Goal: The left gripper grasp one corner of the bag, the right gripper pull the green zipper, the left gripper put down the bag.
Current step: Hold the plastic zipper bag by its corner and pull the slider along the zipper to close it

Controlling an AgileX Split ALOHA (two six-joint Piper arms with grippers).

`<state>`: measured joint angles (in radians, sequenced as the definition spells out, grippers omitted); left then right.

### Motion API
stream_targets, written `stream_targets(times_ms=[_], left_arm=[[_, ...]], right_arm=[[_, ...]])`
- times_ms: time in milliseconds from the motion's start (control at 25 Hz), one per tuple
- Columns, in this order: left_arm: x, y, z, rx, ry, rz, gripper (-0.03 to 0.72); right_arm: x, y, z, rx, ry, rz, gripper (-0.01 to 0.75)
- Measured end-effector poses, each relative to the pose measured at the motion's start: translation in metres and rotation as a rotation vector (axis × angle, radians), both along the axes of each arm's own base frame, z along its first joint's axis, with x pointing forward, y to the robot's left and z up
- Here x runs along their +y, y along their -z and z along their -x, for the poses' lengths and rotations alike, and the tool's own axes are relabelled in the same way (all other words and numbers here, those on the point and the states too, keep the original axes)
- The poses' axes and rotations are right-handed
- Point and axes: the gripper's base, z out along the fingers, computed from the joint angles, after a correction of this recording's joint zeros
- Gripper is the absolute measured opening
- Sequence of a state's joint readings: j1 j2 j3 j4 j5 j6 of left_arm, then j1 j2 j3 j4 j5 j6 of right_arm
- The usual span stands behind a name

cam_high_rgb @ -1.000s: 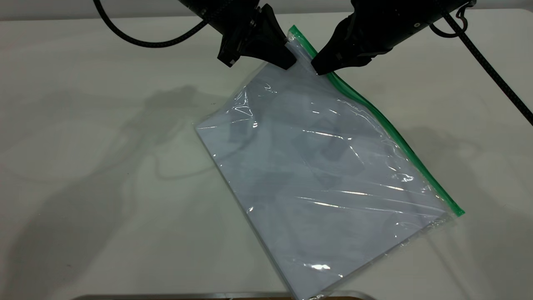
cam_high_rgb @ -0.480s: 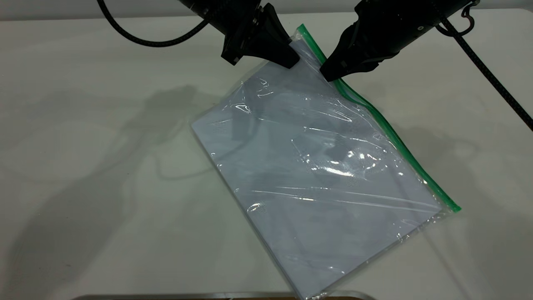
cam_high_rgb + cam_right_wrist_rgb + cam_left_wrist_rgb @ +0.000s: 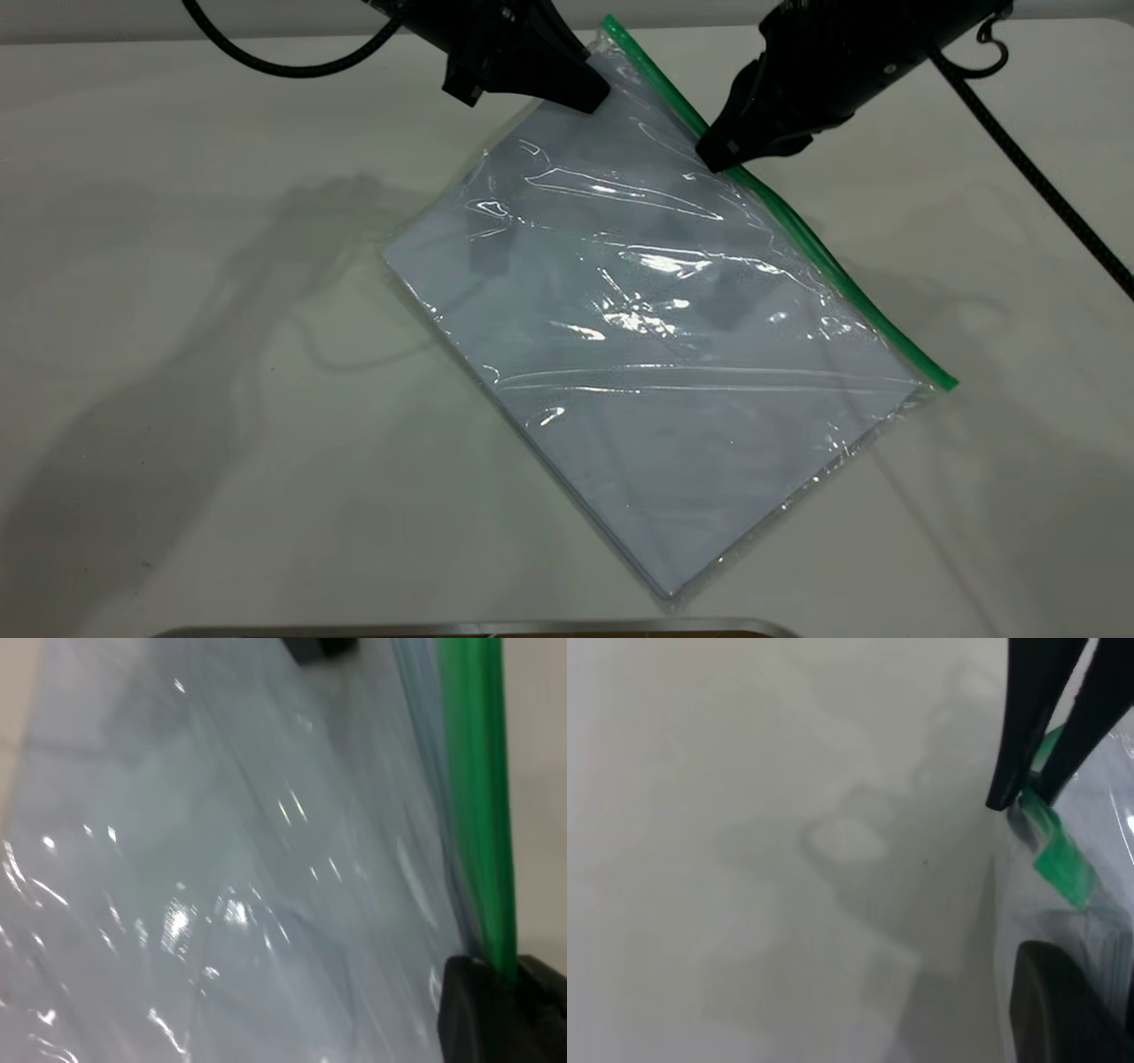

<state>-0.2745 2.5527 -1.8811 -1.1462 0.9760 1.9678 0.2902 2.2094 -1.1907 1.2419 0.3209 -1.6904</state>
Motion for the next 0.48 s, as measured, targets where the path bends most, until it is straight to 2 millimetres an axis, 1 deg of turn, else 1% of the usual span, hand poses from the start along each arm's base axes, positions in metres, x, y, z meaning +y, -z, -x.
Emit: stream_targets(times_ms=[200, 480], left_arm=[[0.004, 0.0, -0.002, 0.003, -0.007, 0.003, 0.052], [0.014, -0.002, -0.006, 0.012, -0.037, 0.024, 0.052]], right_arm=[[-0.003, 0.004, -0.002, -0.011, 0.02, 0.028, 0.034], [-0.009, 0.004, -0.005, -0.023, 0.042, 0.044, 0.034]])
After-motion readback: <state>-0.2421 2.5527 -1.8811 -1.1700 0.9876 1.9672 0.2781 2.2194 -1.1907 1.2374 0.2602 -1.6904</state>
